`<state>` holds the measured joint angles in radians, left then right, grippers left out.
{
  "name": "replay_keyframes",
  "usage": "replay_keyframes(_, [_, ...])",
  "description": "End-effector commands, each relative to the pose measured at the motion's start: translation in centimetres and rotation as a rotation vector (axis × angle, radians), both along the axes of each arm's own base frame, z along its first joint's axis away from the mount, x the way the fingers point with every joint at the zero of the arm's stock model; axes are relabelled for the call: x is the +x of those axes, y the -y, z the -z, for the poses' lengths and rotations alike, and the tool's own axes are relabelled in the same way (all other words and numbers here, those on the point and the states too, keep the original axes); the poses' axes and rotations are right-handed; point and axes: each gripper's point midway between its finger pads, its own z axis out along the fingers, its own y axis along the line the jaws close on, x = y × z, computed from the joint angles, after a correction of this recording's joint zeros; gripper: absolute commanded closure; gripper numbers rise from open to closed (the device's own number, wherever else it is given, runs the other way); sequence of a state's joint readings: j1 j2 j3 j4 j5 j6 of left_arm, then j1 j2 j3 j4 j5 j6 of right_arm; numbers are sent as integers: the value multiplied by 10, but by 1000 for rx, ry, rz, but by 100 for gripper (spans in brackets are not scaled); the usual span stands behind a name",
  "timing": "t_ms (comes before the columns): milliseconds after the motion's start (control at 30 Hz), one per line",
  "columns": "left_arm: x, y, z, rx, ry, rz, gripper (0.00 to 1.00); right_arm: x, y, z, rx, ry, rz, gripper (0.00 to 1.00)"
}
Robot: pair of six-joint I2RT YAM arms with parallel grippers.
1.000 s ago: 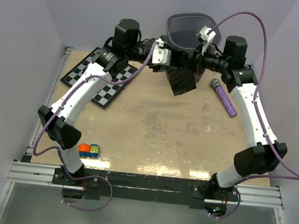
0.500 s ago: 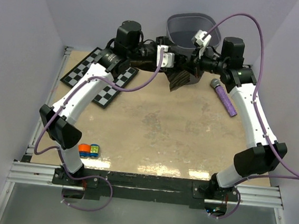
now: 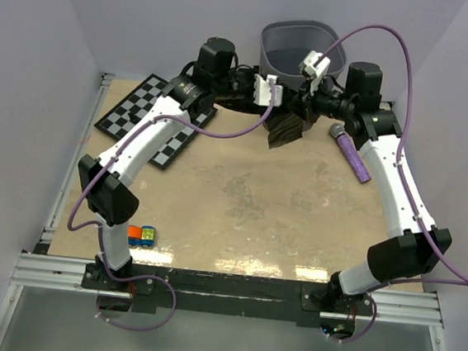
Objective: Put the trash bags into the trash bin
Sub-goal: Unfold the trash bag at the center of the board.
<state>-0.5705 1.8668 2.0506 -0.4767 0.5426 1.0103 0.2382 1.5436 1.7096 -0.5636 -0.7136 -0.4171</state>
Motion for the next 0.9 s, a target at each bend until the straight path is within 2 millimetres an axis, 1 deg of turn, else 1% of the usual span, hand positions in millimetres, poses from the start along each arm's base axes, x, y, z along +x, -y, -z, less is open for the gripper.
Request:
replay_keyframes(0, [36,-29,-38,-157,4,-293,100,10,26,-23,66,17,198,100])
replay_keyframes(67, [52,-45,-50,-244,3,-415,100,19,43,-22,93,-8,270,100])
replay_keyframes(133, [62,-62,-54,-294,-13,-499,100,27,57,-21,118,-33,324,100])
replay_keyframes(267, [75,-88,-52,-346,-40,-639,100,41,82,-17,142,-65,414,100])
replay_keyframes(300, [76,-89,-51,-355,-51,-647,100,43,85,-17,145,-67,427,100])
replay_keyframes(333, [79,-97,-48,-363,-57,-685,100,45,89,-18,149,-67,443,100])
replay_keyframes(467, [83,-114,-44,-397,-76,-768,100,51,99,-20,162,-68,499,100])
replay_keyframes(533, [83,-120,-43,-413,-82,-798,100,52,102,-22,166,-63,520,100])
replay_keyframes(733, [85,-137,-42,-456,-101,-878,100,55,109,-18,160,-66,553,100])
replay_keyframes(767, [84,-140,-45,-471,-106,-884,100,56,109,-17,160,-68,555,96])
replay_keyframes(800, [82,-141,-48,-491,-114,-885,100,54,105,-20,167,-62,533,80])
replay_keyframes(867, [77,-138,-52,-533,-144,-867,100,47,90,-29,201,-47,435,54])
